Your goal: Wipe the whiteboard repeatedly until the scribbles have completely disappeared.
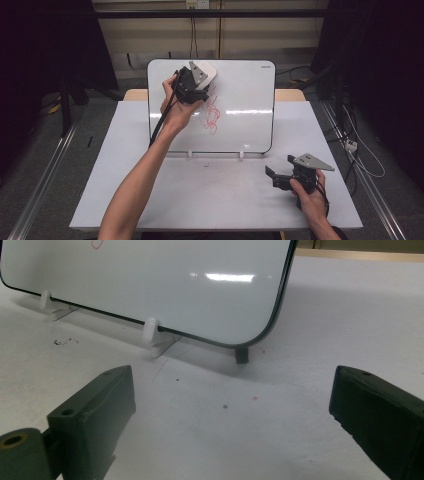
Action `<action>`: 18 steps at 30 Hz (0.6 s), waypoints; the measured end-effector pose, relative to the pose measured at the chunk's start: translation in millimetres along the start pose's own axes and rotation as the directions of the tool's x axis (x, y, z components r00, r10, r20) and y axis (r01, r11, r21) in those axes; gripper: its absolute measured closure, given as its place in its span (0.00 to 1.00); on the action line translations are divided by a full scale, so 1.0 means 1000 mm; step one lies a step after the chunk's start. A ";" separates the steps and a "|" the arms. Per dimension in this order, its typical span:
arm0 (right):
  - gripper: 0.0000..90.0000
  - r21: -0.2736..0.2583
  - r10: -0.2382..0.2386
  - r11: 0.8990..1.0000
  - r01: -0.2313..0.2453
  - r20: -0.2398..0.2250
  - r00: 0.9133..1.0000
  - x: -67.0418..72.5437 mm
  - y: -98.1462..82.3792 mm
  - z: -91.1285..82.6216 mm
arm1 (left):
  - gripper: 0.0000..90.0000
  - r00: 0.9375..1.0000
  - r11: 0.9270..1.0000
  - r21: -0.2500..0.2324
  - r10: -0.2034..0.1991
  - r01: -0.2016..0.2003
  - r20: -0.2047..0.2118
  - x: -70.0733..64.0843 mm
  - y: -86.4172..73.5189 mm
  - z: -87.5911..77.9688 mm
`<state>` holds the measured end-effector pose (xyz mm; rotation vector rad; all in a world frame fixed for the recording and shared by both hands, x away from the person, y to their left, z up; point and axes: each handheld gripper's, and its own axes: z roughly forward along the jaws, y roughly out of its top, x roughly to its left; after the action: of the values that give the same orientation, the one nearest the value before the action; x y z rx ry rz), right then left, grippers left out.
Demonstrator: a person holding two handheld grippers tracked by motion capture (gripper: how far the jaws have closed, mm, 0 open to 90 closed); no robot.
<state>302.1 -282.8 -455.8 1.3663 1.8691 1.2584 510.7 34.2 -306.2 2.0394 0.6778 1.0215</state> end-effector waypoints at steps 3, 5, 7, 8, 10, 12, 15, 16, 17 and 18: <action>0.05 -0.001 -0.001 1.000 0.001 -0.001 1.000 0.000 0.000 0.000 | 0.35 1.000 1.000 -0.008 -0.002 0.002 -0.001 0.000 -0.001 0.000; 0.05 0.000 0.000 1.000 0.000 -0.001 1.000 0.000 0.000 0.000 | 0.35 1.000 1.000 -0.004 0.001 -0.001 0.006 -0.002 -0.001 -0.001; 0.05 -0.001 0.000 1.000 0.000 -0.001 1.000 0.000 0.000 0.000 | 0.35 1.000 1.000 -0.007 0.004 -0.004 0.002 -0.004 -0.002 0.000; 0.05 -0.001 0.000 1.000 0.000 -0.001 1.000 0.000 0.000 0.000 | 0.35 1.000 1.000 -0.008 0.002 -0.002 0.007 -0.005 -0.002 0.000; 0.05 -0.001 0.000 1.000 0.000 -0.001 1.000 0.000 0.000 0.000 | 0.35 1.000 1.000 -0.006 0.006 -0.006 0.007 -0.006 -0.003 0.000; 0.05 -0.001 0.000 1.000 0.000 -0.002 1.000 0.000 0.000 0.000 | 0.35 1.000 1.000 -0.005 0.012 -0.012 0.009 -0.007 -0.003 0.000; 0.05 -0.001 0.001 1.000 -0.001 -0.002 1.000 0.000 0.000 0.000 | 0.35 1.000 1.000 -0.001 0.022 -0.022 0.016 -0.010 -0.004 0.000; 0.05 -0.001 0.000 1.000 0.000 -0.002 1.000 0.000 0.000 0.000 | 0.35 1.000 1.000 -0.004 0.022 -0.022 0.015 -0.012 -0.005 0.000; 0.05 -0.001 0.000 1.000 0.000 -0.003 1.000 0.000 0.000 0.000 | 0.35 1.000 1.000 0.001 0.021 -0.021 0.018 -0.013 -0.006 -0.001; 0.05 -0.002 0.000 1.000 0.000 -0.003 1.000 0.000 0.000 -0.001 | 0.35 1.000 1.000 -0.008 0.012 -0.012 0.022 -0.014 -0.007 0.000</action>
<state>301.5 -282.8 -455.5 1.3643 1.8693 1.2620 501.7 27.9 -317.9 2.0475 0.6498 1.0052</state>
